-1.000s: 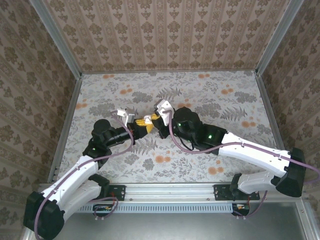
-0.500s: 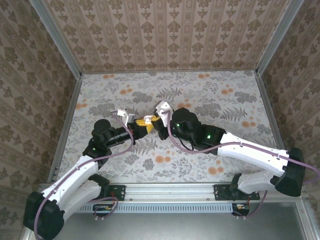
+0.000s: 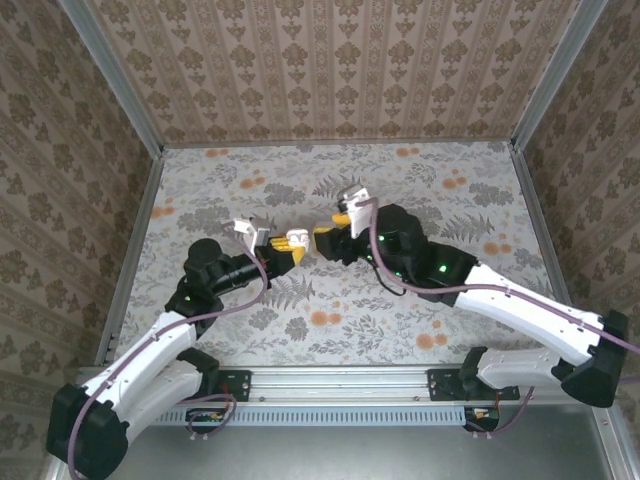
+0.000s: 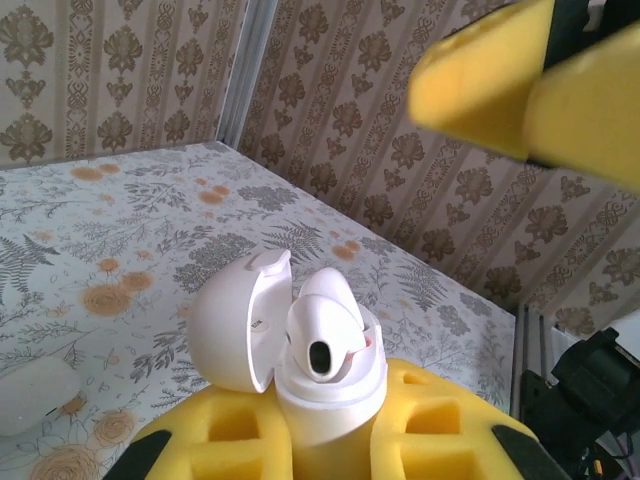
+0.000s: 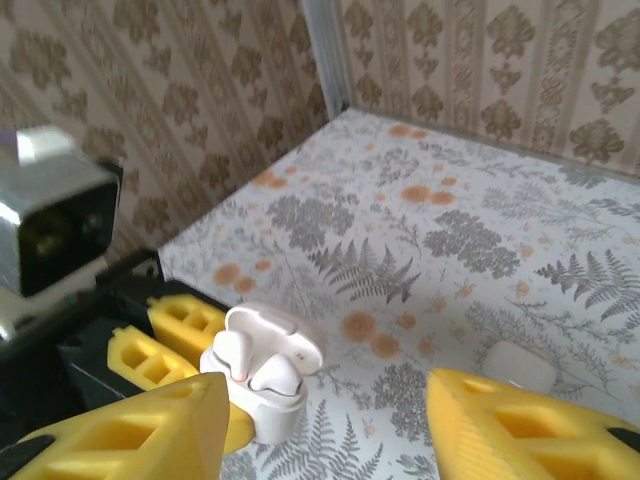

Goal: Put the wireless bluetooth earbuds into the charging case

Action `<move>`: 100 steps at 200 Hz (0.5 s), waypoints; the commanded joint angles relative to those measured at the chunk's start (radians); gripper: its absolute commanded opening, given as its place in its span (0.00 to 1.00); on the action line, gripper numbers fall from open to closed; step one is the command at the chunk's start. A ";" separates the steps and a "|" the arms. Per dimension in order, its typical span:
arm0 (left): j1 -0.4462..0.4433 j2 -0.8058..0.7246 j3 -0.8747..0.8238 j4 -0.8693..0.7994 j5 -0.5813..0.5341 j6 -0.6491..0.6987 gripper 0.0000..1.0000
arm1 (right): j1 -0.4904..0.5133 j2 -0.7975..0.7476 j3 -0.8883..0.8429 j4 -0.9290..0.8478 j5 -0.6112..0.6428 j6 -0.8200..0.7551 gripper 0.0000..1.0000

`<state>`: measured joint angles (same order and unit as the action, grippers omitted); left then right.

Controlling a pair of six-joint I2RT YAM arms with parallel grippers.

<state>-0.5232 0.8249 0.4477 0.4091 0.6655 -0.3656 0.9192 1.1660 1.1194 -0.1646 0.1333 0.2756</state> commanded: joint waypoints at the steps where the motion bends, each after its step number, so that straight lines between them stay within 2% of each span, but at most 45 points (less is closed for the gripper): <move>1: -0.008 -0.011 0.017 0.008 -0.007 0.028 0.00 | -0.007 -0.018 -0.011 0.007 -0.087 0.086 0.61; 33: -0.009 -0.002 0.023 0.019 0.019 0.034 0.00 | -0.016 0.036 0.022 -0.023 -0.173 0.110 0.61; 52: -0.009 0.009 0.031 0.028 0.074 0.047 0.00 | -0.074 0.067 0.045 -0.036 -0.252 0.176 0.59; 76: -0.012 0.031 0.044 0.071 0.158 0.057 0.00 | -0.174 0.094 0.062 -0.052 -0.388 0.279 0.52; 100: -0.018 0.072 0.077 0.124 0.234 0.060 0.00 | -0.239 0.103 0.031 -0.015 -0.537 0.372 0.40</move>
<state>-0.5301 0.8684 0.4553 0.4385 0.7788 -0.3359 0.7292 1.2655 1.1400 -0.1967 -0.1997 0.5125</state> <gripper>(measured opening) 0.146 0.449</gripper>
